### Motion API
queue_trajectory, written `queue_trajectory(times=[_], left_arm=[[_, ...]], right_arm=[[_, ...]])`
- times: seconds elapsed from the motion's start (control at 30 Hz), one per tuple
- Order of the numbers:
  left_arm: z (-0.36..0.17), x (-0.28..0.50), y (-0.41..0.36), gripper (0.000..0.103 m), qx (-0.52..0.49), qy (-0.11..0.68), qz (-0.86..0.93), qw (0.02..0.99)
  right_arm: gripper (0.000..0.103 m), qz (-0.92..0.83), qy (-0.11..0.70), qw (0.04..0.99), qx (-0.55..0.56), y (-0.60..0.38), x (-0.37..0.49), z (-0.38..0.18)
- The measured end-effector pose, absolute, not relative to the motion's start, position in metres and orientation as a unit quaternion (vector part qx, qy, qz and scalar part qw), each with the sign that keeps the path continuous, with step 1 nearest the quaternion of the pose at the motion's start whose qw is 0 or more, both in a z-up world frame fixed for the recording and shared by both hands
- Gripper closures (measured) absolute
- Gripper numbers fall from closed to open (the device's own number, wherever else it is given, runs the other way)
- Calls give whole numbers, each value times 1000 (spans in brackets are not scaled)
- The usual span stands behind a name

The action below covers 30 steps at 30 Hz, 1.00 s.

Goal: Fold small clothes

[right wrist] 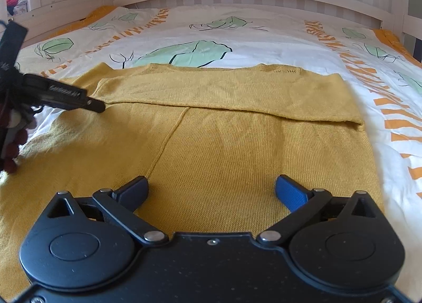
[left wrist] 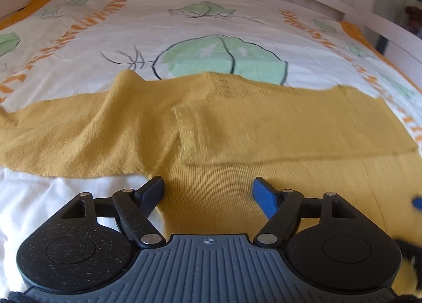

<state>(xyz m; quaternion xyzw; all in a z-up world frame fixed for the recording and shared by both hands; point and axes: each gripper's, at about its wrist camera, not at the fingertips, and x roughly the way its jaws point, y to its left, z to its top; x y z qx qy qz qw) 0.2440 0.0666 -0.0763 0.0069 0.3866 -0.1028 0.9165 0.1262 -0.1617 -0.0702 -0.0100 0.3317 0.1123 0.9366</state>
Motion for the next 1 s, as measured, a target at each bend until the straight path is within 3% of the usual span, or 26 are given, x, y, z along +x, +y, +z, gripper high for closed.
queue_trajectory(times=[0.07,0.1,0.53,1.0], left_arm=[[-77,236,68,25,26,383,-109,917],[-78,235,69,18,31,389,-104,915],[-55,216,189,18,-73,378,-21,923],[-40,272,338,18,-189,350,146,906]], right_arm=[[1,111,333,936,-12,-161,126,-71],[1,111,333,936,-13,-161,126,-71],[1,107,346,932,-17,-160,129,-68],[0,92,395,914,21,-149,140,-55]])
